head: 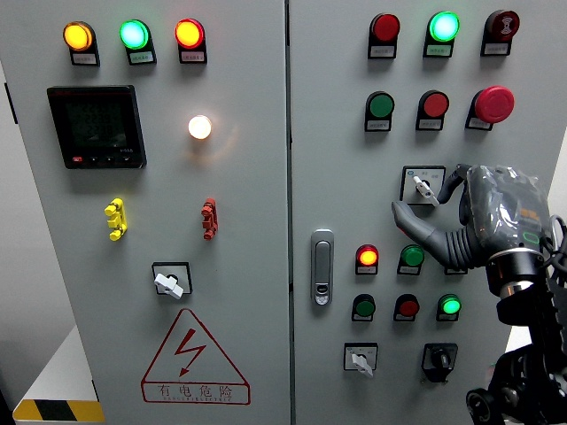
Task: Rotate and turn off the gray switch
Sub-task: 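Twist the held white knob with the right hand to rotate the switch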
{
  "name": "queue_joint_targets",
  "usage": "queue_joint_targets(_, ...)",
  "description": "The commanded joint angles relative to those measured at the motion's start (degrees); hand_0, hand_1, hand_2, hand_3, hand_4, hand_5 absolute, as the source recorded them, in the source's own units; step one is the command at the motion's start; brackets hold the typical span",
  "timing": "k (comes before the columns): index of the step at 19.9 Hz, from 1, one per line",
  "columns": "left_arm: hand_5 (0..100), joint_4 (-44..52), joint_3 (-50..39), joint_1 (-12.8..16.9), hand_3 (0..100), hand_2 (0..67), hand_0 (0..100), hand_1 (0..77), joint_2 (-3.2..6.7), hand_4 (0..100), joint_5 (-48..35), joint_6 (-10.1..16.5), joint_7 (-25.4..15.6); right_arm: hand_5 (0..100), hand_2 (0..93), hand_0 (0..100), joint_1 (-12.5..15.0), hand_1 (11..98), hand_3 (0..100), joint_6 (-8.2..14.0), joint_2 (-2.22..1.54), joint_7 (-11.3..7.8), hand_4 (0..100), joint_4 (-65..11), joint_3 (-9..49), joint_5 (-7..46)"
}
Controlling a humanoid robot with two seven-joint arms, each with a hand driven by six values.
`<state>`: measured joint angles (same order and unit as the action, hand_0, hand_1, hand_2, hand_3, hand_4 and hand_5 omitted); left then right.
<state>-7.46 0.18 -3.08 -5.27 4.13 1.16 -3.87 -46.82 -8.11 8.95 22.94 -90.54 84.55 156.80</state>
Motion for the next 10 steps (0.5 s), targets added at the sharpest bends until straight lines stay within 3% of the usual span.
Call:
queue_joint_targets(1, 12, 0.1, 0.0, 0.0, 18, 13.2, 0, 0.0, 0.00, 10, 0.0, 0.0, 0.0, 100, 65.9, 0, 0.0, 28.2, 100, 0.0, 0.01, 0.00, 97, 0.1, -0.1, 0.0)
queue_joint_targets(10, 12, 0.1, 0.0, 0.0, 18, 13.2, 0, 0.0, 0.00, 10, 0.0, 0.1, 0.0, 100, 66.7, 0, -1.2, 26.2, 100, 0.0, 0.10, 0.35, 96, 0.1, -0.4, 0.0)
